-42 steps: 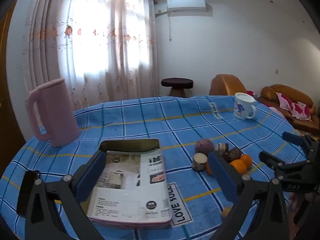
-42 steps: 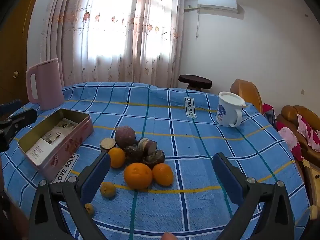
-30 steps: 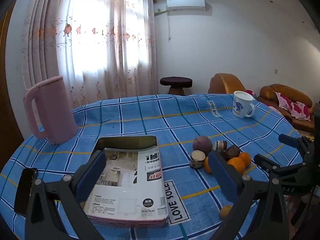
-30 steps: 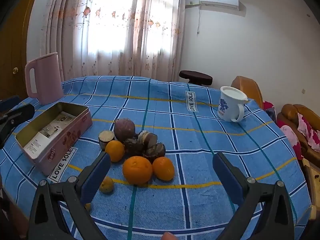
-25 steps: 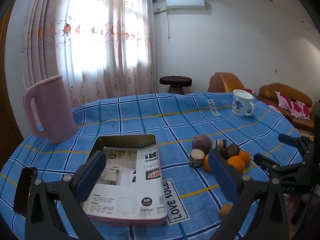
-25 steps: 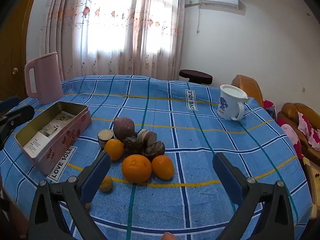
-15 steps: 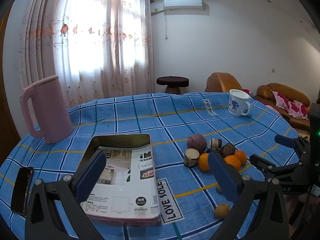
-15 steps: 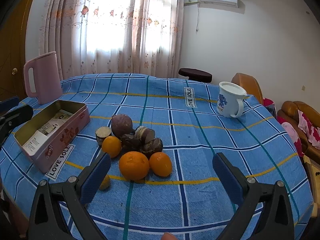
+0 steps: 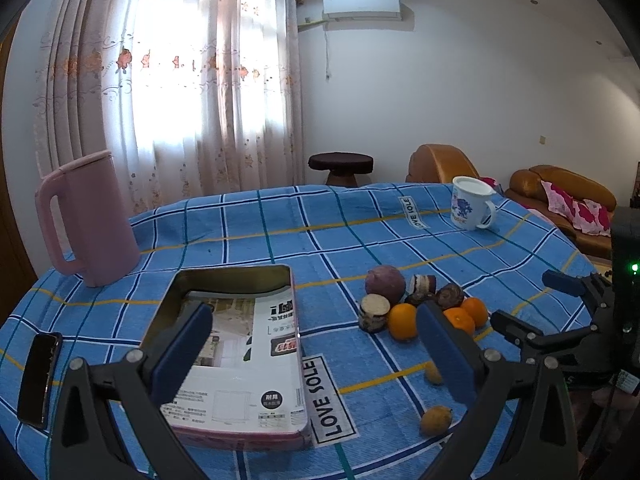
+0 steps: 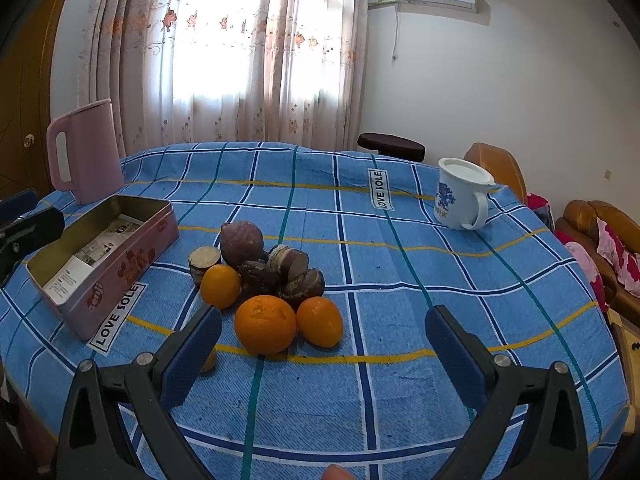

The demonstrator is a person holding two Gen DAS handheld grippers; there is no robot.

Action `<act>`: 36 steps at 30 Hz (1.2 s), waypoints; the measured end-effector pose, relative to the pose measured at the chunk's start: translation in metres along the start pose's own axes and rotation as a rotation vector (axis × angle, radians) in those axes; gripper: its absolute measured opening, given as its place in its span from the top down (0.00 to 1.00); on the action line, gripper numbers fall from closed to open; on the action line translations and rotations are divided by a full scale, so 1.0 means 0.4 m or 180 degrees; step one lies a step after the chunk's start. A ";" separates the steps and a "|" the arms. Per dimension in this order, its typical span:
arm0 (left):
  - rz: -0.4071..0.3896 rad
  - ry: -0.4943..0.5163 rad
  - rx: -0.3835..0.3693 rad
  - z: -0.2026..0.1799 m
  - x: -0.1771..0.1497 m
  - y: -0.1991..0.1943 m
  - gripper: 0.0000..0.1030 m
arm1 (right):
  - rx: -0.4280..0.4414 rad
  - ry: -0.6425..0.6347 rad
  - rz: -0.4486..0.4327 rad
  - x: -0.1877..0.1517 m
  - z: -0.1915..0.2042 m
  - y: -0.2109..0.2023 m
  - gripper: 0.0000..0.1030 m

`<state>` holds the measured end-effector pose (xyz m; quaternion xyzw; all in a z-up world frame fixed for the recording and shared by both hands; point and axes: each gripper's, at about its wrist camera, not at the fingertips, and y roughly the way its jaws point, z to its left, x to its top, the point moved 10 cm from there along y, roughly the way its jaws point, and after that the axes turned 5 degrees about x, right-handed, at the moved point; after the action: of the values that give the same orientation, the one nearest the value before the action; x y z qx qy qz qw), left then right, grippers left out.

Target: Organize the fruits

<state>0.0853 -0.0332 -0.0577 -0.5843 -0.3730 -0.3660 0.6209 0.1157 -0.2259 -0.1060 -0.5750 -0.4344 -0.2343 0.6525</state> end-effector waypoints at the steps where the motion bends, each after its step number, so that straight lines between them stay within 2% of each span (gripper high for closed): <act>1: 0.0004 0.0001 -0.0006 -0.003 -0.001 0.001 0.00 | -0.0002 -0.0004 0.0003 -0.001 0.001 0.000 0.01; 33: 0.0070 0.0012 -0.0074 -0.020 -0.031 0.006 0.00 | 0.0004 -0.0007 0.0033 -0.017 -0.008 0.004 0.01; 36: 0.0146 -0.0002 -0.0177 -0.045 -0.057 0.008 0.00 | -0.0018 0.0026 0.0067 -0.040 -0.037 0.003 0.01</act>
<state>0.0785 -0.0504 -0.0800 -0.6098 -0.3494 -0.3617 0.6125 0.1131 -0.2430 -0.1194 -0.5804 -0.4250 -0.2310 0.6550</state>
